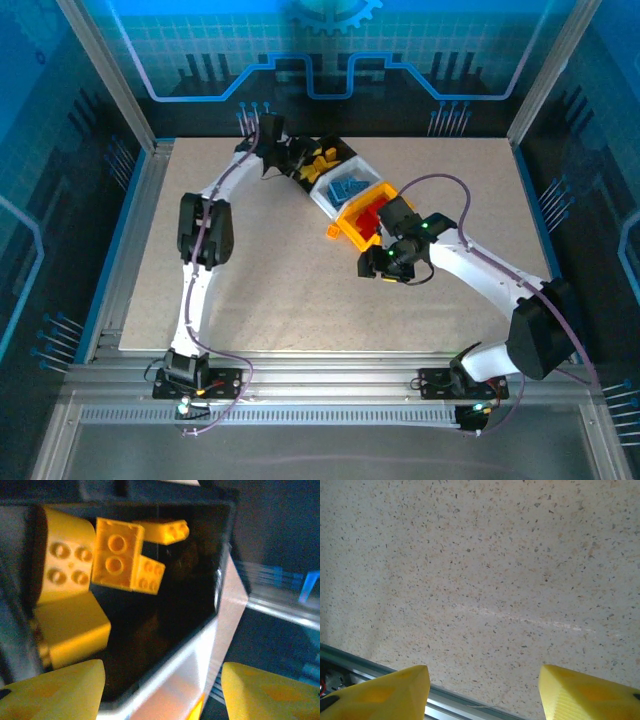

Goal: Sort the legos into containers by color

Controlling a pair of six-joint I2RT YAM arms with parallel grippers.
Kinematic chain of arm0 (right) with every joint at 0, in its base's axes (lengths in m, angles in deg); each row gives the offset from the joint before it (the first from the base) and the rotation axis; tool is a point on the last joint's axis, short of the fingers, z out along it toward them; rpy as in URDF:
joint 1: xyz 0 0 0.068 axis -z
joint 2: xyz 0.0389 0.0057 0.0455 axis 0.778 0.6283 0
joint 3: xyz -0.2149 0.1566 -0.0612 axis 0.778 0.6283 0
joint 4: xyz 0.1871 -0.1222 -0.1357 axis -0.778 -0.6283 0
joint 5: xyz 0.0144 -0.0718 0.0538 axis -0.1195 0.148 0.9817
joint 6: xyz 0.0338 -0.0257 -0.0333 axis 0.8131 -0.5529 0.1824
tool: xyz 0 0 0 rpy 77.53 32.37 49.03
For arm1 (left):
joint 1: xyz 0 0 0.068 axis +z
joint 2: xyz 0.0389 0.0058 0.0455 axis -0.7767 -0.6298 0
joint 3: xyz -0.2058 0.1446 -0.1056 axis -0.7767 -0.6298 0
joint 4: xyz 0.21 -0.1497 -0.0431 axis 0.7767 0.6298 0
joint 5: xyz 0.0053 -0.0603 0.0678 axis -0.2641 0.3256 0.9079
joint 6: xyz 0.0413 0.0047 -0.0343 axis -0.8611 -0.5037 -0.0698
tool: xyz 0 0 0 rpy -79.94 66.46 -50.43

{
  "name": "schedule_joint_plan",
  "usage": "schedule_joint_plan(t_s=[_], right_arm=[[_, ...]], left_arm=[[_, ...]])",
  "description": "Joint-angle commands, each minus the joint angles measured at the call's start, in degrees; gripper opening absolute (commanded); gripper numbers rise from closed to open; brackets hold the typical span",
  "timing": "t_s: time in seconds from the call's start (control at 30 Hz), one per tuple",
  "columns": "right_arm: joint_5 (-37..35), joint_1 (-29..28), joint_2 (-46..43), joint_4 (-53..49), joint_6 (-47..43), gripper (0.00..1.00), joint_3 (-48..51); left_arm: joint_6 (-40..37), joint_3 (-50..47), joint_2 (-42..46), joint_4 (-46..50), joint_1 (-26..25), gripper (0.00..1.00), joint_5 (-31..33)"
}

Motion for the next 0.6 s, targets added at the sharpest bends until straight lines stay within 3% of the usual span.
schedule_joint_plan(t_s=[0.0, 0.3, 0.57], right_arm=[[0.8, 0.5, 0.7, 0.9, -0.1, 0.61, -1.8], [-0.3, 0.5, -0.1, 0.4, -0.6, 0.61, -3.7], [-1.4, 1.5, -3.3, -0.1, -1.3, 0.61, -2.7]], left_arm=[[-18.2, -3.6, 11.0, 11.8, -0.6, 0.66, 1.5], [-35.2, -26.8, 30.0, 12.4, -3.8, 0.75, 5.8], [-48.7, -42.3, 38.4, 10.6, -11.4, 0.93, 10.2]])
